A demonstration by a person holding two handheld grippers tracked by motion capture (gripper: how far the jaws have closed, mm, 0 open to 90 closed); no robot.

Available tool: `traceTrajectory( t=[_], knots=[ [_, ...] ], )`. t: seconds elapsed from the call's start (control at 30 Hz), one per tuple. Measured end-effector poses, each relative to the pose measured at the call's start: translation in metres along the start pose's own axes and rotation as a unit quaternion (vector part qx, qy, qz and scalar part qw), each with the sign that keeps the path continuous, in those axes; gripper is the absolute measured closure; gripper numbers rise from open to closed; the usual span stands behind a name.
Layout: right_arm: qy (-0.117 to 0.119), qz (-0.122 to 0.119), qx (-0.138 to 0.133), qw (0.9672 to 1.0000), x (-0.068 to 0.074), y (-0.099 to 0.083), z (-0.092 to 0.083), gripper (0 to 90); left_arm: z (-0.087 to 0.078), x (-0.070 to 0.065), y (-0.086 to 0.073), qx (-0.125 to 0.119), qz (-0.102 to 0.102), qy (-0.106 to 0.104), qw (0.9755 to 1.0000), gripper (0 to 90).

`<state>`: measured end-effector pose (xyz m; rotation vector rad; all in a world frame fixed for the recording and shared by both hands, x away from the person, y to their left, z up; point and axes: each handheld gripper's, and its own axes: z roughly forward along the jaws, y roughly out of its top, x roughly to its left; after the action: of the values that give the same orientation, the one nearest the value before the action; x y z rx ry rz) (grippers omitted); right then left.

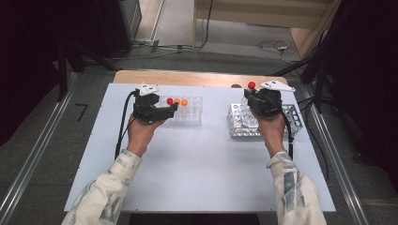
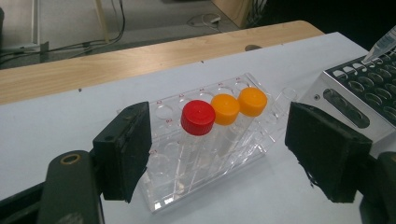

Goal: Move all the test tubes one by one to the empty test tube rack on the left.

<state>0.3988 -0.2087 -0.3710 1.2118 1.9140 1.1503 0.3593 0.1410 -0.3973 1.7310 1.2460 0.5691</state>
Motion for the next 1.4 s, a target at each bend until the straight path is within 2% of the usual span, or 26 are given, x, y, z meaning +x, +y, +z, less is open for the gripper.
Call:
traceTrajectory(
  t=[0.23, 0.47, 0.93, 1.1, 1.4],
  knots=[
    [0.030, -0.023, -0.001, 0.9993, 0.022, -0.001, -0.002, 71.7, -0.002, -0.001, 0.000, -0.001, 0.001, 0.000, 1.0000, 23.4],
    [0.063, -0.041, 0.003, 0.9972, 0.047, -0.004, -0.001, 71.7, -0.004, -0.003, 0.000, -0.003, 0.005, -0.006, 1.0000, 22.6],
    [0.131, -0.065, 0.019, 0.9890, 0.096, -0.019, 0.008, 71.6, -0.009, -0.017, 0.001, -0.007, 0.019, -0.030, 0.9994, 20.1],
    [0.146, -0.071, 0.026, 0.9864, 0.111, -0.025, 0.013, 71.6, -0.011, -0.023, 0.001, -0.010, 0.022, -0.042, 0.9988, 19.7],
    [0.166, -0.084, 0.040, 0.9818, 0.133, -0.032, 0.025, 71.6, -0.015, -0.040, 0.000, -0.015, 0.042, -0.074, 0.9963, 24.3]
  ],
)
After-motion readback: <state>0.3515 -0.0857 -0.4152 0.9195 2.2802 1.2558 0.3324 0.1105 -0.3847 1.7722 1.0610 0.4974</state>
